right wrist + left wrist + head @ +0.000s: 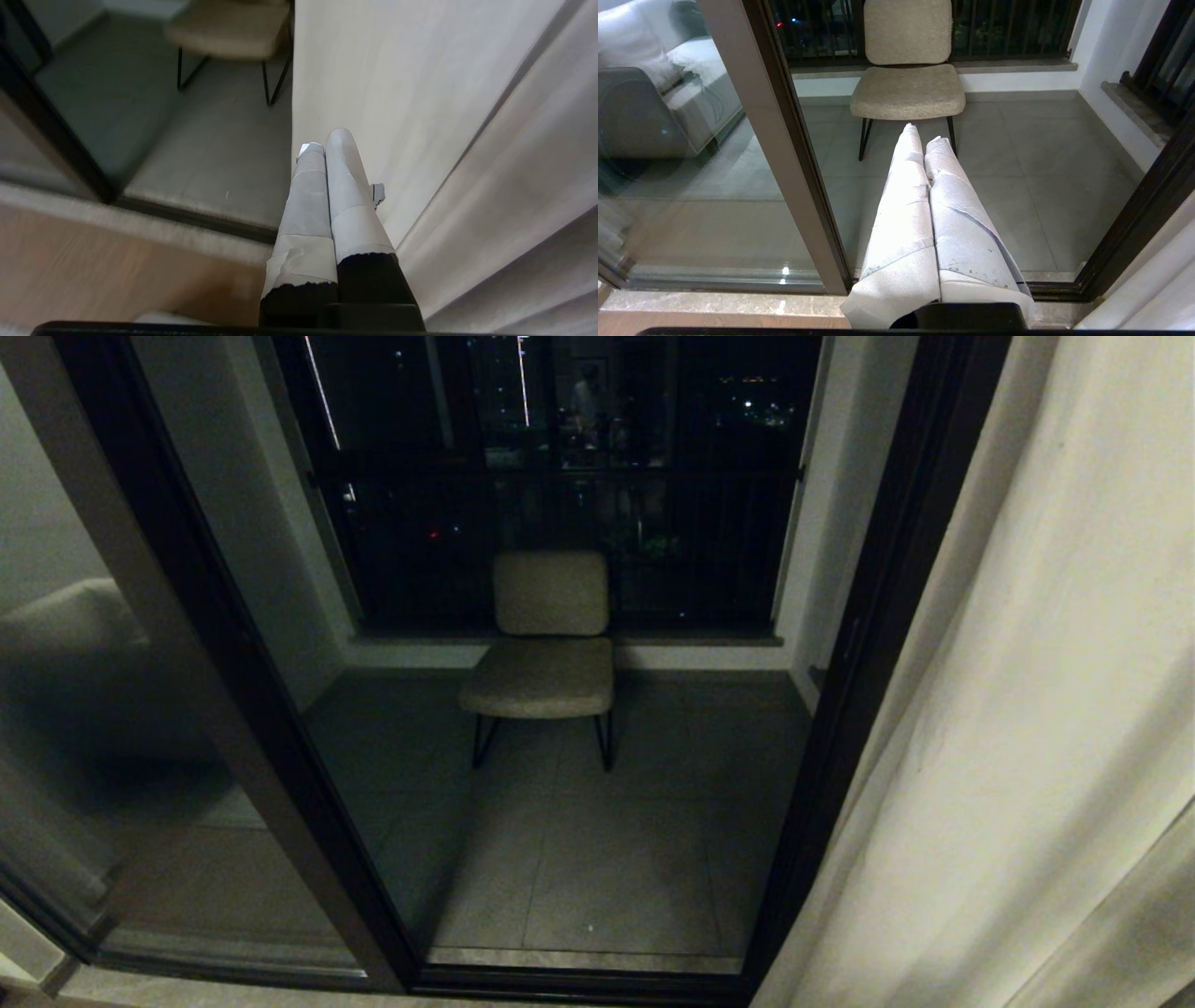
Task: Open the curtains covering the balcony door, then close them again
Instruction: Pull the inner curtains open on both sides
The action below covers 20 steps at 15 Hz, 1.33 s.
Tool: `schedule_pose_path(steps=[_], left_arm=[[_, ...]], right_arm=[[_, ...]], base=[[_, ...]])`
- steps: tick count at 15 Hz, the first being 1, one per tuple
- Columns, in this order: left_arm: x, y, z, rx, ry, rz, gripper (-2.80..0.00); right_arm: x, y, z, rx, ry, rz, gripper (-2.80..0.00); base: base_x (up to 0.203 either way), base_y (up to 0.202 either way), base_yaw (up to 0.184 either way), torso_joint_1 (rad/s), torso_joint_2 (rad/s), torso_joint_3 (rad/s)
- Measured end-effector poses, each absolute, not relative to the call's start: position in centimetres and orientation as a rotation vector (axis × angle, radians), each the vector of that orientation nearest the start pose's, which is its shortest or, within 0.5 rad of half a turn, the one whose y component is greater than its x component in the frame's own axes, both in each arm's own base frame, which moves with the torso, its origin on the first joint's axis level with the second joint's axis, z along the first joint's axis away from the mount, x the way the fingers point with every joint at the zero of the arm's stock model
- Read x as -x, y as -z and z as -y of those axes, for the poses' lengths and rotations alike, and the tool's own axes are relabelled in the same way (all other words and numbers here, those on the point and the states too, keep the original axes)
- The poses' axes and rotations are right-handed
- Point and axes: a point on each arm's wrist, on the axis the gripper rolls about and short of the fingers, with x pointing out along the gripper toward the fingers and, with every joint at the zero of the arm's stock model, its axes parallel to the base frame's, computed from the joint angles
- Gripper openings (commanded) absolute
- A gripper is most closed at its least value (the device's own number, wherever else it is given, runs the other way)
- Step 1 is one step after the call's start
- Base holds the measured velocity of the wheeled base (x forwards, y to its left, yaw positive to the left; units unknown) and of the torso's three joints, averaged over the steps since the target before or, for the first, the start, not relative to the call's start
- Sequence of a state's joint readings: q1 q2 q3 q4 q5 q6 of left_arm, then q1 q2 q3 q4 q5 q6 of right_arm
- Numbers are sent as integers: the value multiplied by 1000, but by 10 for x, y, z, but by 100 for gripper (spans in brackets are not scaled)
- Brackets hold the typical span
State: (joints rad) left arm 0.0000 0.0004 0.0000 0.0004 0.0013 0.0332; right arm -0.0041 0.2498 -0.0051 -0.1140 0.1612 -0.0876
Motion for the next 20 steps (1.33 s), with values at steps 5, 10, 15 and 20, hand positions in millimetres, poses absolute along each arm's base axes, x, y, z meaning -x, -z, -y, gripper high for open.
schedule_pose_path(steps=[5, 10, 15, 20], left_arm=[[23, -75, 0, -34, -1, -1, -280], [23, -75, 0, -34, -1, -2, -280], [23, -75, 0, -34, -1, -2, -280], [23, -75, 0, -34, -2, -2, -280]], right_arm=[[17, -91, -3, 83, -167, 54, -280], [23, -89, -3, -117, -154, 108, -280], [24, -89, -3, -809, -177, 61, -280], [25, -94, -1, -1602, -199, 76, -280]], base=[[0, 0, 0, 0, 0, 0], [0, 0, 0, 0, 0, 0], [0, 0, 0, 0, 0, 0], [0, 0, 0, 0, 0, 0]])
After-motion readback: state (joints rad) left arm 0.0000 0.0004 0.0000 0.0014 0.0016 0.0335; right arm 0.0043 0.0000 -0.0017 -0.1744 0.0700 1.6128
